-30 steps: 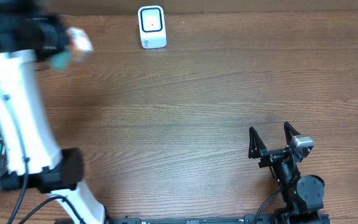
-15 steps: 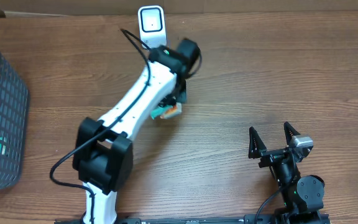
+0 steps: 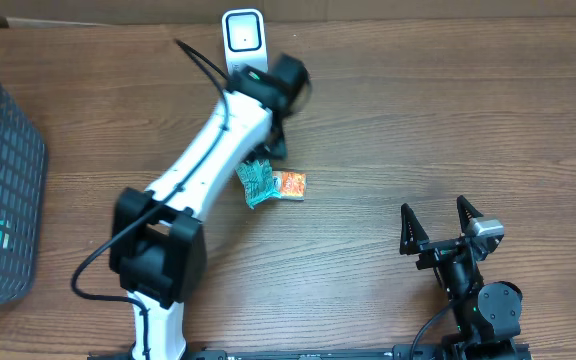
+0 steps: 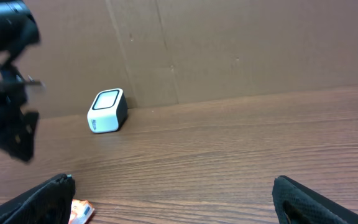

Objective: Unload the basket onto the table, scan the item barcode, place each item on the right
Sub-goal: 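Carry the wipes pack to the scanner and drop it on the table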

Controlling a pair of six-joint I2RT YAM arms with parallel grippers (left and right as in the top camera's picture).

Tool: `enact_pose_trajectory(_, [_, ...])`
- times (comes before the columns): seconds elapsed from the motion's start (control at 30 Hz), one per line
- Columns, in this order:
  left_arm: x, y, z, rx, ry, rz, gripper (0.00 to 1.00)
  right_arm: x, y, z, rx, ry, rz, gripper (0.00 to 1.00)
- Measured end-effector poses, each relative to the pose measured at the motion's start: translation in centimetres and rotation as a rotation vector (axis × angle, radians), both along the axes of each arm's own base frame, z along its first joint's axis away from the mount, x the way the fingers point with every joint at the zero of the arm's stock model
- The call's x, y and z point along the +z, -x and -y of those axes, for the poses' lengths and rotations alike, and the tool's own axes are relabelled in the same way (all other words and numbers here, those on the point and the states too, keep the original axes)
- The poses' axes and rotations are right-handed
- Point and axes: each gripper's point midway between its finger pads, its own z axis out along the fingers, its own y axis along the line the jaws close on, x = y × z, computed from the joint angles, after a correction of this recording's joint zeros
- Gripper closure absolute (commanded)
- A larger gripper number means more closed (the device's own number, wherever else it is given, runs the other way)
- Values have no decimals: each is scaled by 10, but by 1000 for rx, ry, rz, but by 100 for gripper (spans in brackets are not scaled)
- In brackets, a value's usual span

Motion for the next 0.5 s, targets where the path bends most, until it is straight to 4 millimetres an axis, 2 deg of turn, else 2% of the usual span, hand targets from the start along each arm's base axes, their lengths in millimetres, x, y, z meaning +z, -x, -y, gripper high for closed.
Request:
enact_pose_trajectory(0.13, [25,-22,-31,48,36,50,44,0,0,0,0,0,0,0])
enact_pose_trajectory(0.23, [42,-26,-51,84,59,48,45,0,0,0,0,0,0,0])
enact_pose_trajectory(0.3, [63,-27,-68,117,78,55,44,0,0,0,0,0,0,0])
enact_pose_trajectory(0.4, [105,-33,-95,177,109,128,38,0,0,0,0,0,0,0])
enact_pose_trajectory(0.47, [138,-32,-122,235,124,195,29,0,0,0,0,0,0,0])
enact_pose_trajectory(0.5, [156,-28,-138,272,129,234,21,0,0,0,0,0,0,0])
